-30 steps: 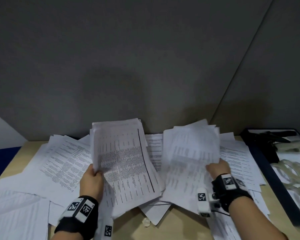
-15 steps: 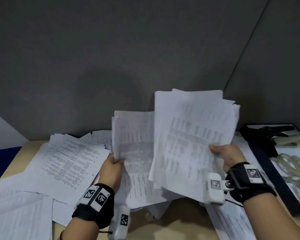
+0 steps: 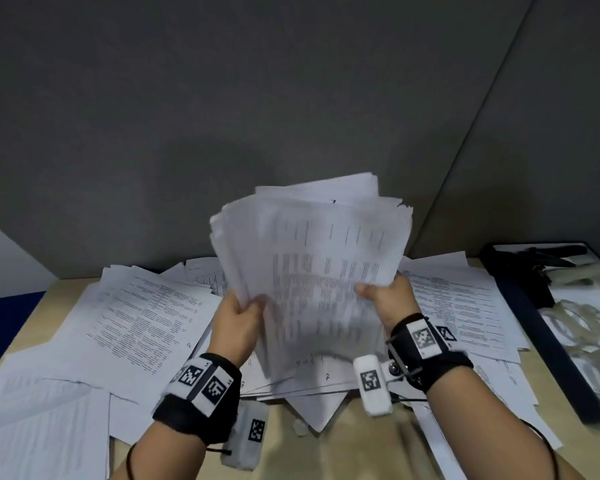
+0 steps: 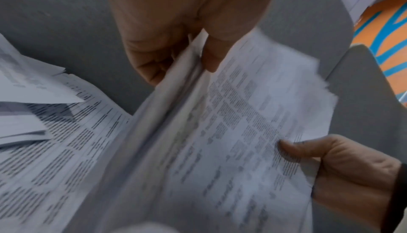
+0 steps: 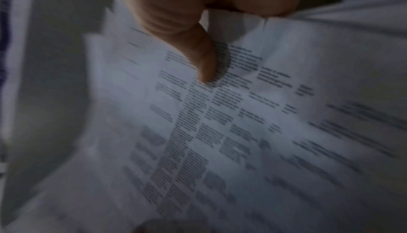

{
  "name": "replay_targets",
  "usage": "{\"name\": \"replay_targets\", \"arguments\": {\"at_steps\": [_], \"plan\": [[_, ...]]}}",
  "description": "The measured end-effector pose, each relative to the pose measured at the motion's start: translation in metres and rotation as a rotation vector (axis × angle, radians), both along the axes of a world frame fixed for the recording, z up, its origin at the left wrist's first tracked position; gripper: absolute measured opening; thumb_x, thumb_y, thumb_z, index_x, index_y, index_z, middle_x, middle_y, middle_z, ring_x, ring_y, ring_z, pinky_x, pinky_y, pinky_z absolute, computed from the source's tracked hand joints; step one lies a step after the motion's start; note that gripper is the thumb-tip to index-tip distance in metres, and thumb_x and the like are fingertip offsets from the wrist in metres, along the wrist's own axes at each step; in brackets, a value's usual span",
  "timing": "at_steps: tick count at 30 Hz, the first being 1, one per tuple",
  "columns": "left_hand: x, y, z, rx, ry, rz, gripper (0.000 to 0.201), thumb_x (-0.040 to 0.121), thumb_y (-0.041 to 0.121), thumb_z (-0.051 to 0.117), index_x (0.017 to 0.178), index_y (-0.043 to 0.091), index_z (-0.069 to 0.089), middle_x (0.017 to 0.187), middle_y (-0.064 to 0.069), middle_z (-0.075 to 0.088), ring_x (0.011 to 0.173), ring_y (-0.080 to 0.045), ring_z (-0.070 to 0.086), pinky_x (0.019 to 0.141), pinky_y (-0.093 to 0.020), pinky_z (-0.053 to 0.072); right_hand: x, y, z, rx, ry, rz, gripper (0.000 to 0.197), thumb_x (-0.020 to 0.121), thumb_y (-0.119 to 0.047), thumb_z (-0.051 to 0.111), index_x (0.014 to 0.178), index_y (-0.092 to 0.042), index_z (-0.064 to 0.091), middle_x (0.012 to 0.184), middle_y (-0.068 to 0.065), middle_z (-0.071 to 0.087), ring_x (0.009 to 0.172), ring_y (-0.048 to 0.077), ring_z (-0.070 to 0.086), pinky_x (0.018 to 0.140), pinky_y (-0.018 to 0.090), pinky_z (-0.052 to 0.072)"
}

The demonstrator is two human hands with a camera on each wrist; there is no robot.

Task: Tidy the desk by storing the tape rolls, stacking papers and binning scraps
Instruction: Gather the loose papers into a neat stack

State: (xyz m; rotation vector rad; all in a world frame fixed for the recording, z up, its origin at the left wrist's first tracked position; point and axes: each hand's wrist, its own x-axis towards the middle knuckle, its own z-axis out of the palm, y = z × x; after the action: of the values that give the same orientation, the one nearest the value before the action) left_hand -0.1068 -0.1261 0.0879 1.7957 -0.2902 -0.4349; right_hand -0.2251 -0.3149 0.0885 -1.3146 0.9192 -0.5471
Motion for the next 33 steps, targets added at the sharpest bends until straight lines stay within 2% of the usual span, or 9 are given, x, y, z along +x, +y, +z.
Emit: {"name": "replay_targets", "arguments": {"at_steps": [3, 6, 10, 14, 19, 24, 27, 30, 33], "plan": [[-0.001, -0.005, 0.017, -0.159, -0.05, 0.02, 0.013, 0.087, 0.008, 0.064, 0.082, 0.02, 0.063, 0.08, 0.003, 0.069, 0.078, -0.013, 0.067, 0.065, -0.026, 0.052, 0.001, 0.004, 0.023, -0.053, -0.113, -0.019, 0.028, 0.078, 0.006, 0.07, 0.089, -0.017, 0.059, 0.092, -0.003, 0.067, 0.084, 0.013, 0.064, 0.087, 0.03, 0.049], [-0.003, -0.007, 0.028, -0.311, -0.027, 0.011, 0.029, 0.073, 0.009, 0.077, 0.093, 0.025, 0.062, 0.079, 0.013, 0.071, 0.078, 0.002, 0.067, 0.06, -0.011, 0.051, 0.0, 0.005, 0.029, -0.094, -0.143, 0.059, 0.041, 0.069, -0.005, 0.082, 0.104, -0.013, 0.063, 0.097, 0.001, 0.072, 0.092, 0.016, 0.069, 0.087, 0.031, 0.054], [-0.003, -0.009, 0.025, -0.326, -0.007, 0.011, 0.041, 0.066, 0.001, 0.08, 0.104, 0.011, 0.066, 0.089, 0.002, 0.074, 0.085, -0.01, 0.07, 0.062, -0.017, 0.053, -0.004, 0.001, 0.02, -0.119, -0.162, 0.09, 0.062, 0.056, -0.01, 0.089, 0.109, -0.021, 0.061, 0.109, 0.006, 0.069, 0.102, 0.019, 0.066, 0.081, 0.037, 0.057], [0.0, -0.013, 0.009, -0.277, 0.029, 0.093, 0.04, 0.079, -0.012, 0.053, 0.115, 0.006, 0.055, 0.095, -0.005, 0.064, 0.09, -0.021, 0.061, 0.062, -0.023, 0.048, -0.003, -0.001, 0.007, -0.098, -0.062, 0.043, 0.052, 0.07, 0.013, 0.068, 0.112, -0.016, 0.059, 0.102, 0.007, 0.068, 0.103, 0.025, 0.064, 0.079, 0.033, 0.053], [-0.003, -0.02, 0.023, -0.389, -0.017, 0.158, 0.021, 0.081, 0.007, 0.045, 0.096, 0.014, 0.058, 0.084, 0.001, 0.059, 0.08, -0.011, 0.055, 0.061, -0.02, 0.045, 0.0, 0.005, 0.015, -0.048, -0.085, -0.017, 0.036, 0.081, 0.017, 0.049, 0.081, -0.017, 0.061, 0.08, -0.002, 0.066, 0.081, 0.018, 0.063, 0.068, 0.027, 0.047], [0.0, -0.016, 0.031, -0.47, -0.146, 0.135, 0.027, 0.083, 0.002, 0.038, 0.091, 0.022, 0.055, 0.079, 0.013, 0.055, 0.068, 0.01, 0.053, 0.063, -0.008, 0.044, 0.005, 0.0, 0.018, -0.136, -0.121, -0.022, 0.047, 0.081, 0.013, 0.053, 0.119, -0.015, 0.054, 0.102, -0.001, 0.065, 0.093, 0.01, 0.062, 0.069, 0.016, 0.048], [0.003, -0.017, 0.014, -0.359, -0.098, 0.151, 0.026, 0.087, 0.005, 0.039, 0.099, 0.023, 0.054, 0.088, 0.013, 0.055, 0.083, 0.001, 0.053, 0.073, -0.021, 0.042, 0.009, -0.001, 0.009, -0.14, -0.033, 0.002, 0.056, 0.081, 0.013, 0.05, 0.125, -0.021, 0.047, 0.101, -0.006, 0.061, 0.091, 0.004, 0.058, 0.072, 0.018, 0.047], [0.003, -0.02, -0.005, -0.188, -0.013, 0.05, 0.035, 0.092, 0.0, 0.038, 0.117, 0.021, 0.05, 0.105, 0.007, 0.056, 0.104, -0.014, 0.052, 0.078, -0.023, 0.041, 0.014, -0.002, -0.007, -0.133, 0.114, 0.055, 0.052, 0.082, 0.011, 0.048, 0.126, -0.017, 0.046, 0.105, -0.002, 0.061, 0.105, 0.021, 0.058, 0.084, 0.027, 0.044], [-0.002, -0.022, -0.006, -0.142, -0.031, 0.039, 0.032, 0.093, -0.002, 0.038, 0.112, 0.02, 0.053, 0.1, 0.011, 0.058, 0.1, -0.012, 0.054, 0.075, -0.02, 0.042, 0.01, 0.002, -0.009, -0.128, 0.157, 0.04, 0.035, 0.09, 0.007, 0.043, 0.119, -0.008, 0.054, 0.107, 0.003, 0.059, 0.106, 0.021, 0.055, 0.087, 0.022, 0.038]]}}
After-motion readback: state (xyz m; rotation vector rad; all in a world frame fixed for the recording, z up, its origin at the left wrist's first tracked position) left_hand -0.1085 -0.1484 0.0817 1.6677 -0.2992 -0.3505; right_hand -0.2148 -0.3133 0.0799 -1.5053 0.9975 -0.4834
